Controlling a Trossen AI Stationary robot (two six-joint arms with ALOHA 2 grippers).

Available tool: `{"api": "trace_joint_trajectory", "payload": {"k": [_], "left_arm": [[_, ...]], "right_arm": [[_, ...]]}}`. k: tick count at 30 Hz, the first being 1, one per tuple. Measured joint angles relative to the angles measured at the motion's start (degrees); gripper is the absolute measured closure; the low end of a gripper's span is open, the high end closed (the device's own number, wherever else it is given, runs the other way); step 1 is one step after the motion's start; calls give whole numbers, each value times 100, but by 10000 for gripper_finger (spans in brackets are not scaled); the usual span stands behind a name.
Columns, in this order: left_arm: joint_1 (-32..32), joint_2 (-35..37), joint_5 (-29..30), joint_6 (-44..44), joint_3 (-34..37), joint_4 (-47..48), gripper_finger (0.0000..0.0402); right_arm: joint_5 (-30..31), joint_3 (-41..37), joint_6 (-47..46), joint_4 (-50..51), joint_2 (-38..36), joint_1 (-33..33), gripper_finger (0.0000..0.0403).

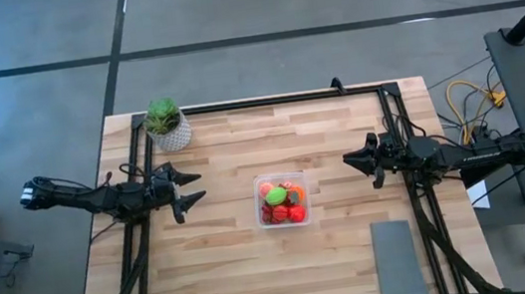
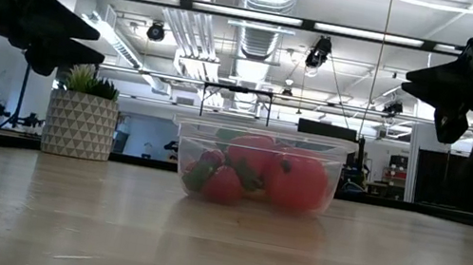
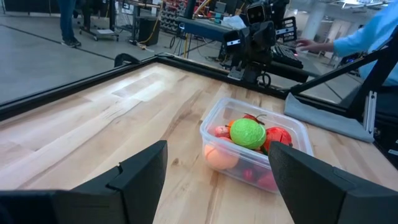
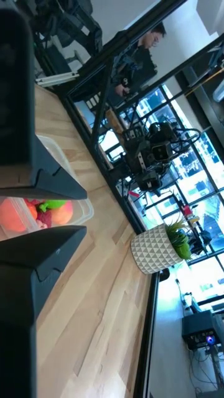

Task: Pick and placing Produce into tupperware
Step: Return to Home Position

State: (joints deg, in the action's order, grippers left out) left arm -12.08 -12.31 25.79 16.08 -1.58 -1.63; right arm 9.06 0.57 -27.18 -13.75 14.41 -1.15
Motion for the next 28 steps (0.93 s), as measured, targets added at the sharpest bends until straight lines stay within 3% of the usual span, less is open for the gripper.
{"api": "trace_joint_trajectory", "payload": {"k": [28], "left_arm": [[0,-3,-1,-1,-2,0,136]], "right_arm": [[0,1,0,1,1,-1,333]]}}
